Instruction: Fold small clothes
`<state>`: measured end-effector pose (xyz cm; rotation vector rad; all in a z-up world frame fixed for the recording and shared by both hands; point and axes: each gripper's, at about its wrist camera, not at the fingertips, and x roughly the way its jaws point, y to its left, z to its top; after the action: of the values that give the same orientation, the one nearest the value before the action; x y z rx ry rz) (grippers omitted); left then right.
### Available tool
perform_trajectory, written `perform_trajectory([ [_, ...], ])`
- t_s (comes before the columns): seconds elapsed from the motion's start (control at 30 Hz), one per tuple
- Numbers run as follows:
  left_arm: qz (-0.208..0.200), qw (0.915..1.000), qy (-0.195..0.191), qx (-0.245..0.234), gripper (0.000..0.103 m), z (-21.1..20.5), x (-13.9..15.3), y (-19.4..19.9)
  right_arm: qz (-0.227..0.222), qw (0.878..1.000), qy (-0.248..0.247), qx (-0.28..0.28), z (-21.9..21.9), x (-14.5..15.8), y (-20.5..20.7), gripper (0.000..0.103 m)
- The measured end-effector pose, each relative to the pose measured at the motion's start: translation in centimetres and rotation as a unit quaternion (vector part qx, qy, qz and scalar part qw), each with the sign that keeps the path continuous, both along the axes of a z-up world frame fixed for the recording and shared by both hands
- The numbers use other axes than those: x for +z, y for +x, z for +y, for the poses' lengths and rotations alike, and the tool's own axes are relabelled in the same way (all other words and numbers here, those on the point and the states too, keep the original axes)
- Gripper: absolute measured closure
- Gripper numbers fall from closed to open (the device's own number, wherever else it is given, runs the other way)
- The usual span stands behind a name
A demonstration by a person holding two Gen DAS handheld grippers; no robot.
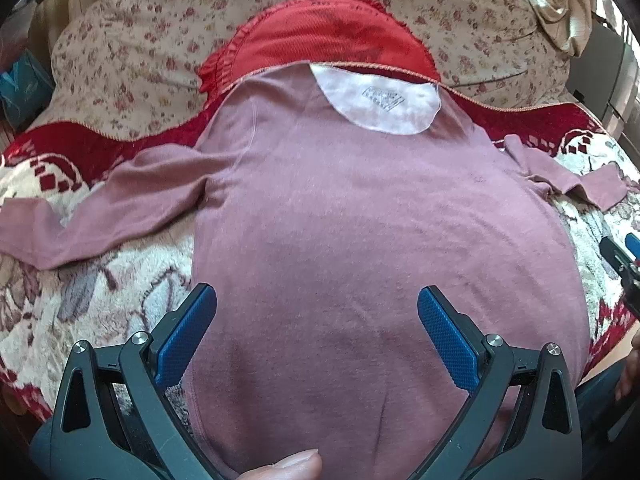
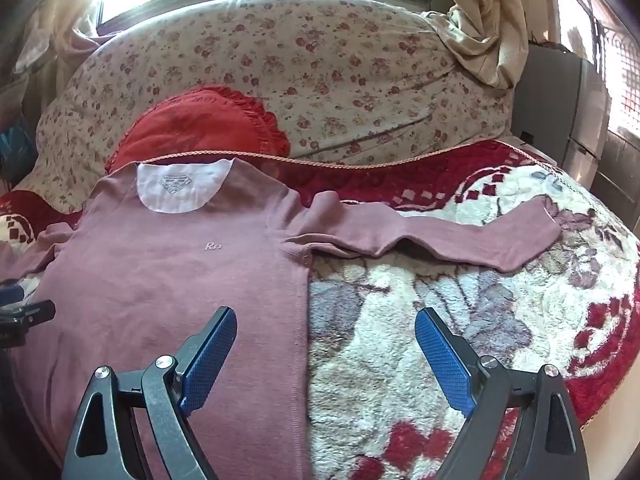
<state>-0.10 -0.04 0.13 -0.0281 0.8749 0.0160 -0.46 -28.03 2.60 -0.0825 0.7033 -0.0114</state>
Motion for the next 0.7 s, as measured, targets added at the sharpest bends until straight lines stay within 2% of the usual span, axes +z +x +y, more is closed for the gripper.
perform_trajectory([
  [0.13,-0.027,0.9996,0.0,-0.004,0.001,-0.2,0.2,-0.2,0.007,1.0,-0.004,-0.01,-0.2,-0.2,0.0,0.014],
  [0.27,-0.069,0.9968,-0.027,-0.029,0.001,-0.8,1.2,-0.5,0.01,1.0,0.007,-0.018,-0.9,-0.2,0.0,0.014],
  [0.43,-0.031,0.9984,-0.012,-0.046,0.001,-1.8,1.1,-0.2,0.008,1.0,0.009,-0.02,-1.1,0.0,-0.3,0.014],
  [0.5,-0.008,0.9974,-0.053,-0.047,0.001,-1.4,1.2,-0.4,0.008,1.0,0.01,-0.021,-1.2,0.0,-0.3,0.014],
  [0.53,-0.007,0.9981,-0.034,-0.05,0.001,-1.6,1.2,-0.5,0.007,1.0,0.011,-0.022,-1.2,0.1,-0.4,0.014],
  [0.57,-0.011,0.9981,-0.031,-0.052,0.001,-1.7,1.3,-0.6,0.007,1.0,0.011,-0.022,-1.2,0.2,-0.4,0.014],
  [0.6,-0.027,0.9981,0.012,-0.054,0.001,-2.1,1.2,-0.7,0.007,1.0,0.011,-0.022,-1.3,0.2,-0.4,0.014],
  [0.67,-0.046,0.996,0.039,-0.065,0.001,-2.5,1.1,-1.0,0.006,1.0,0.012,-0.023,-1.3,0.3,-0.5,0.014],
  [0.7,-0.048,0.9954,0.041,-0.073,0.001,-2.6,1.1,-1.0,0.005,1.0,0.012,-0.023,-1.3,0.4,-0.6,0.014],
])
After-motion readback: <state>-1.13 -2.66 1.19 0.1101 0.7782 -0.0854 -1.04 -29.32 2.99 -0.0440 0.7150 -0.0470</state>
